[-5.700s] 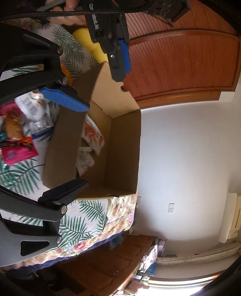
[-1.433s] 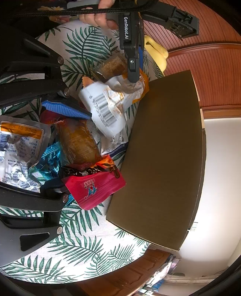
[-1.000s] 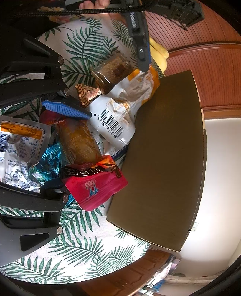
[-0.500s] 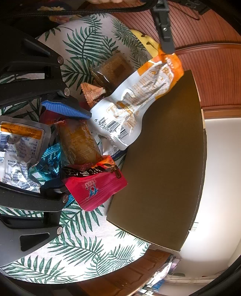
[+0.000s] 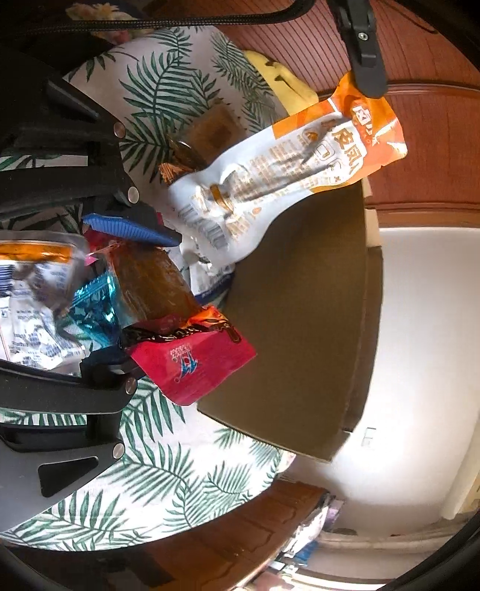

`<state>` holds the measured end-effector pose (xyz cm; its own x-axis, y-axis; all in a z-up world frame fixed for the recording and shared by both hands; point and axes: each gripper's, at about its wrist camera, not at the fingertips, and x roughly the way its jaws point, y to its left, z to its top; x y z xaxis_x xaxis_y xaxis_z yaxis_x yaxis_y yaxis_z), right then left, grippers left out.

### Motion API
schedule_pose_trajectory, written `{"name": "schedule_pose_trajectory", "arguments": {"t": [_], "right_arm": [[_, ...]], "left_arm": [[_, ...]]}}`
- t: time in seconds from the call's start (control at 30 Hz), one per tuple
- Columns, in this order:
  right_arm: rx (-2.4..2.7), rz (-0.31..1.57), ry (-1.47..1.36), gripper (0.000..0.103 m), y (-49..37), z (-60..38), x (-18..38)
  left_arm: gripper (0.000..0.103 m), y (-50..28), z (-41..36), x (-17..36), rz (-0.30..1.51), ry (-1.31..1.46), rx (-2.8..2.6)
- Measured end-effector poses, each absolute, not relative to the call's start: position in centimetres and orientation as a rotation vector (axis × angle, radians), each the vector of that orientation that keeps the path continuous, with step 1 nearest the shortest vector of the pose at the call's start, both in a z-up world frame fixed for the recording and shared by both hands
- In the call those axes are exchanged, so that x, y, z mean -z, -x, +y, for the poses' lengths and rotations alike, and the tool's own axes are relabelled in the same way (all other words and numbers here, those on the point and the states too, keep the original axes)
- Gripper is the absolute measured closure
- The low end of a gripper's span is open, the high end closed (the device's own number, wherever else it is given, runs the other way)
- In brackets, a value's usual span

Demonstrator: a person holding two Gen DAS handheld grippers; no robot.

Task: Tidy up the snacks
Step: 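Lift both held snacks and carry them over the cardboard box, then open the left tool then the right tool to drop snacks into the box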

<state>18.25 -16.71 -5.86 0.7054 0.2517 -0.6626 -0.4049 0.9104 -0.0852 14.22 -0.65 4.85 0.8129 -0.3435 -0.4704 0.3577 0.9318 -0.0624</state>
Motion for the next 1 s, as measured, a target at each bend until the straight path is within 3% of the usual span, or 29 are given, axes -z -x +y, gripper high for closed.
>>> {"name": "schedule_pose_trajectory", "arguments": {"t": [1.0], "right_arm": [[-0.41, 0.517, 0.233, 0.054, -17.5, -16.1, -4.0]], "left_arm": [[0.103, -16.4, -2.1, -13.9, 0.366, -0.133, 0.374]]}}
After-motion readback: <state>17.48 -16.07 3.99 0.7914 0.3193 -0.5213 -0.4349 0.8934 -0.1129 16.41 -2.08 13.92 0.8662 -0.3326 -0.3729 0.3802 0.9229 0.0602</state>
